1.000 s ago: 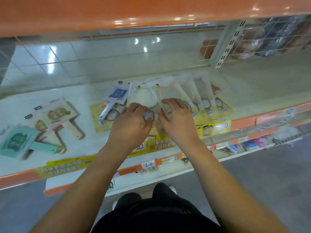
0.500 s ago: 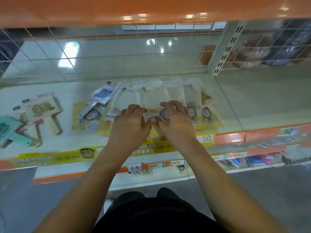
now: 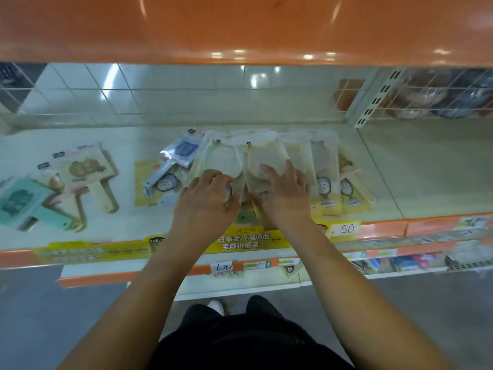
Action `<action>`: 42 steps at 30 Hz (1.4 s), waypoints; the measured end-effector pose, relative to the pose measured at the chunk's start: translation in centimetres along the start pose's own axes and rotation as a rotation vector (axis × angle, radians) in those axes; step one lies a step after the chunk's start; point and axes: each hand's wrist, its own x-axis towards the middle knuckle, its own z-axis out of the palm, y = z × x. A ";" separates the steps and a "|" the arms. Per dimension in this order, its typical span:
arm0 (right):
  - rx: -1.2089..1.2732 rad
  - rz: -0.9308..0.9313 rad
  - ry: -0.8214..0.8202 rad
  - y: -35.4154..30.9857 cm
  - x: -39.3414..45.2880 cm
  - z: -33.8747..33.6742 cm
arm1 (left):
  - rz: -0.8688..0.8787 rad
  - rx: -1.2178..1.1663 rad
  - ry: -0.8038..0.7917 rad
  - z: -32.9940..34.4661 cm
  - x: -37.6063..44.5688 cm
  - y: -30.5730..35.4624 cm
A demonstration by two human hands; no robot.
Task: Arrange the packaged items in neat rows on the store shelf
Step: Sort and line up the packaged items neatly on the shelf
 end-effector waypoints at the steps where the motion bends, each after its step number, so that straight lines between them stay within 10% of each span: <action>1: -0.014 0.018 -0.011 -0.2 0.1 -0.1 | -0.005 -0.014 -0.012 -0.2 0.2 -0.1; 24: 0.047 -0.004 0.404 -0.2 -2.0 0.8 | 0.140 -0.086 -0.124 -0.2 1.8 -1.0; 42: 0.111 0.070 0.428 13.0 -2.7 -5.4 | 0.293 -0.036 -0.101 5.8 3.7 13.0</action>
